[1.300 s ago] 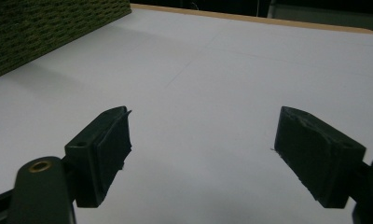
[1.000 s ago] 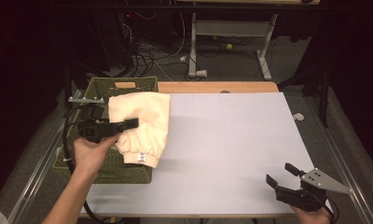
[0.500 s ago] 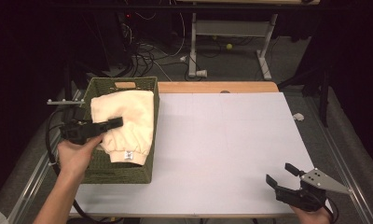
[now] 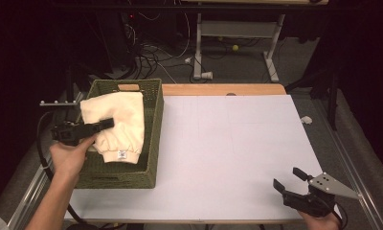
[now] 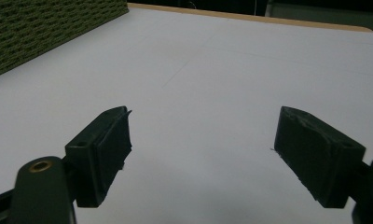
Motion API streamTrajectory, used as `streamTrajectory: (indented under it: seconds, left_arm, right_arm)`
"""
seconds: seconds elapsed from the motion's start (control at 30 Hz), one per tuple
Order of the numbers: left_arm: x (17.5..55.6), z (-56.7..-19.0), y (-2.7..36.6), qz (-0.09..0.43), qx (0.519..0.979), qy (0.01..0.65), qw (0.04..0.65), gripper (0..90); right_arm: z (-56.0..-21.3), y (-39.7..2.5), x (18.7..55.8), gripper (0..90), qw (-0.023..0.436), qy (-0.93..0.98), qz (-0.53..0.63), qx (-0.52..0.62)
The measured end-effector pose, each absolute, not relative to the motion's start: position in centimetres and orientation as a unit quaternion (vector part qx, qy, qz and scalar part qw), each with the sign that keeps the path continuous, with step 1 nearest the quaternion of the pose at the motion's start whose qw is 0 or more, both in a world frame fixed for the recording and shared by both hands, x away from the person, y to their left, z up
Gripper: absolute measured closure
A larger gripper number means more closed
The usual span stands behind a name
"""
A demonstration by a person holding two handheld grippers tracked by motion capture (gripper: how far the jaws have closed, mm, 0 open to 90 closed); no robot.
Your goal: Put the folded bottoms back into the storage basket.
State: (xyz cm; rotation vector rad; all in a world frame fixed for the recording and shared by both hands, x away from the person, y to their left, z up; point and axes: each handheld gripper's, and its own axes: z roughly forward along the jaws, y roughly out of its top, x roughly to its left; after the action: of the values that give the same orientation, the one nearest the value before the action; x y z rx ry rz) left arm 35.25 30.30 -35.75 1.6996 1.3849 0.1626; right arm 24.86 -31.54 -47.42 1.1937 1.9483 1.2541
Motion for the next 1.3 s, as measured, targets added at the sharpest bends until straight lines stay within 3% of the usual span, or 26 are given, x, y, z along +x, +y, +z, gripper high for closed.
streamTrajectory:
  seconds: [1.3]
  left_arm:
    - [45.1, -42.9, 29.4, 0.052, 0.674, 0.642, 0.361, 58.9]
  right_arm:
    - [-47.5, -31.6, 24.9, 19.4, 0.265, 0.720, 0.464, 0.443]
